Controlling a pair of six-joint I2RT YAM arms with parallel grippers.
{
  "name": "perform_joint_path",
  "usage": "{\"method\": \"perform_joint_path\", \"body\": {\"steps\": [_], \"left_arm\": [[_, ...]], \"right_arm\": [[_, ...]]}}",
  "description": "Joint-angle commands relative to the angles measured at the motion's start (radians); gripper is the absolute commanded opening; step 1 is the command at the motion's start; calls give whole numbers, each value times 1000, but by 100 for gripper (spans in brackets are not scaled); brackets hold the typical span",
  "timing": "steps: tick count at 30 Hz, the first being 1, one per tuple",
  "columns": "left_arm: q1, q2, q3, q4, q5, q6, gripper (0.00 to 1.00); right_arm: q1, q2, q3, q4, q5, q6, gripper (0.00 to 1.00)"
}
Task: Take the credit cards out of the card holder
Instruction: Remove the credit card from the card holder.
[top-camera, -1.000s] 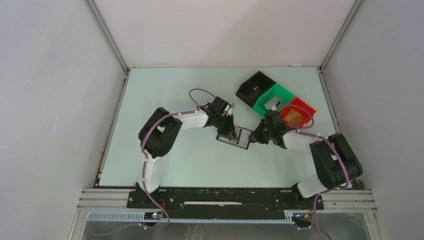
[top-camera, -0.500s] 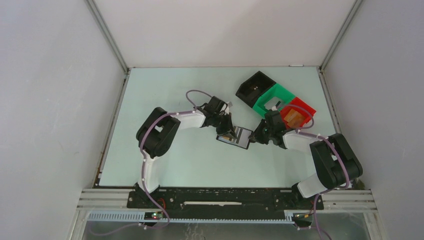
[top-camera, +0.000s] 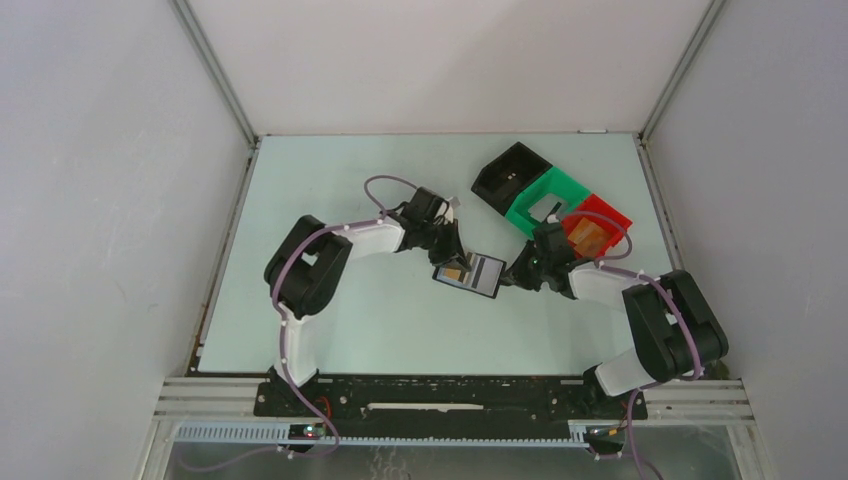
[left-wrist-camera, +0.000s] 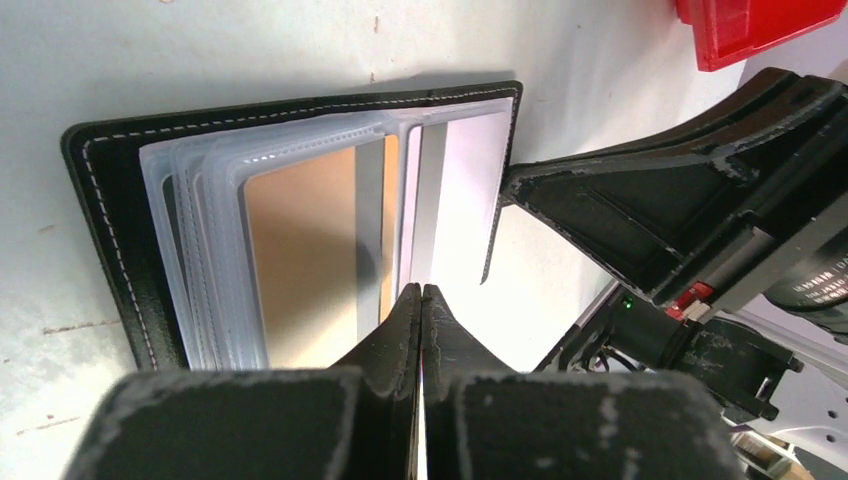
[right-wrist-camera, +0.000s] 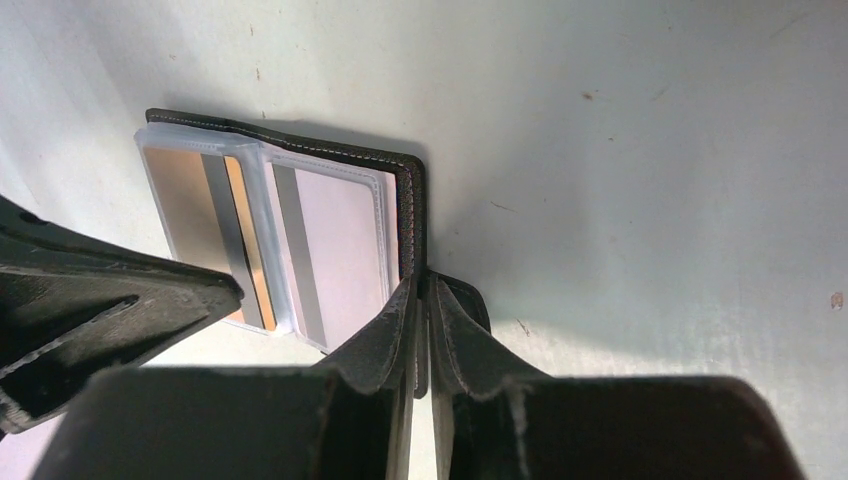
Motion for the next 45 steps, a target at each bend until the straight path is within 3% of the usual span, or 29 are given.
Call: {"method": "perform_joint_path", "body": {"steps": [1, 11, 21, 27, 38, 45], "left_arm": [[7, -75, -3, -16, 6, 27, 0], [-11, -78, 46, -59, -3, 51, 3], [-30, -42, 115, -114, -53, 60, 42], [-31, -13, 143, -136, -76, 65, 53], [-49, 40, 161, -138, -54, 70, 54], [-51, 22, 157, -137, -63, 73, 51]], "right_arm": [[-2, -2, -13, -32, 23, -16, 17], [11, -164, -8, -41, 61, 5, 19], [29, -115, 71, -43, 8, -7, 22], [32, -52, 71, 7, -8, 8, 22], [35, 19, 71, 23, -14, 15, 21], [57, -37, 71, -3, 32, 13, 21]]}}
